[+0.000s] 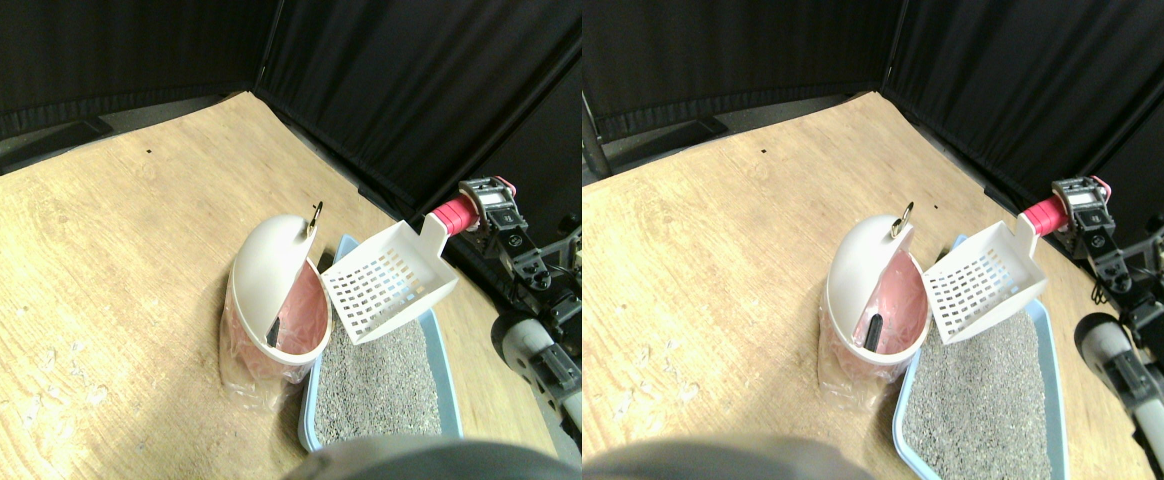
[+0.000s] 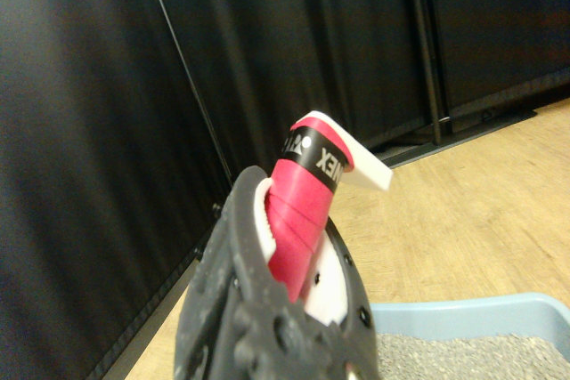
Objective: Scoop (unimanual)
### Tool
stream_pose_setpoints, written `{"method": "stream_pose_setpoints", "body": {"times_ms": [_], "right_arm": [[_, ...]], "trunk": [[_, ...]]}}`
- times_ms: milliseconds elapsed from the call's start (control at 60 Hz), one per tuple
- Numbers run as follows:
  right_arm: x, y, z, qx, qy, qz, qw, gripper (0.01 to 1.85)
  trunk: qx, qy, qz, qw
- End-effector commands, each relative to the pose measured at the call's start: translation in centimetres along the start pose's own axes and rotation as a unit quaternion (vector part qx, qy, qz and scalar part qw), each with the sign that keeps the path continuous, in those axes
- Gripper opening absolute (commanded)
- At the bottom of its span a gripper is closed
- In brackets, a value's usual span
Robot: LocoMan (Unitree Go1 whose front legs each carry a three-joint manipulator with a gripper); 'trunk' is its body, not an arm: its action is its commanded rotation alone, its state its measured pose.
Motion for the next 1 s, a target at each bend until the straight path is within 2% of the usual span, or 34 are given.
{"method": "stream_pose_setpoints", "body": {"times_ms": [17, 83, 100, 200, 250, 383, 517, 567, 583, 650, 733, 833, 933, 1000], "right_arm": [[-0.3, -0.8, 0.0, 0.031, -0.012, -0.034, 0.999, 0.06], [-0.7, -1.3, -0.5, 0.047, -0.008, -0.049, 0.998, 0.06], [-0.9, -1.7, -0.9, 0.060, -0.005, -0.064, 0.996, 0.06], [-1.5, -2.5, -1.8, 0.071, -0.001, -0.081, 0.994, 0.06], [-2.1, -3.2, -2.4, 0.074, 0.003, -0.105, 0.992, 0.06], [-3.4, -4.9, -3.9, 0.101, -0.001, -0.130, 0.986, 0.06], [-5.2, -6.5, -6.1, 0.129, -0.001, -0.165, 0.978, 0.06], [-5.5, -6.8, -6.8, 0.138, 0.003, -0.168, 0.976, 0.06], [-6.0, -7.1, -7.6, 0.139, 0.009, -0.180, 0.974, 0.06], [-6.7, -7.3, -8.4, 0.143, 0.013, -0.198, 0.970, 0.06], [-7.2, -7.6, -9.4, 0.146, 0.007, -0.197, 0.969, 0.06], [-8.1, -8.1, -10.7, 0.154, 0.015, -0.225, 0.962, 0.06], [-8.6, -8.4, -11.5, 0.162, 0.020, -0.232, 0.959, 0.06], [-9.1, -8.7, -12.3, 0.172, 0.025, -0.239, 0.955, 0.06]], "trunk": [[0.007, -0.0118, -0.013, 0.9998], [0.015, -0.0118, -0.021, 0.9996], [0.016, -0.0114, -0.022, 0.9996], [0.026, -0.0097, -0.035, 0.9990], [0.033, -0.0081, -0.041, 0.9986], [0.047, -0.0070, -0.057, 0.9972], [0.064, -0.0046, -0.075, 0.9951], [0.071, -0.0035, -0.083, 0.9940], [0.075, -0.0030, -0.086, 0.9935], [0.083, -0.0015, -0.095, 0.9920], [0.092, -0.0005, -0.106, 0.9901], [0.101, 0.0005, -0.117, 0.9879], [0.107, 0.0020, -0.126, 0.9862], [0.110, 0.0018, -0.130, 0.9854]]}}
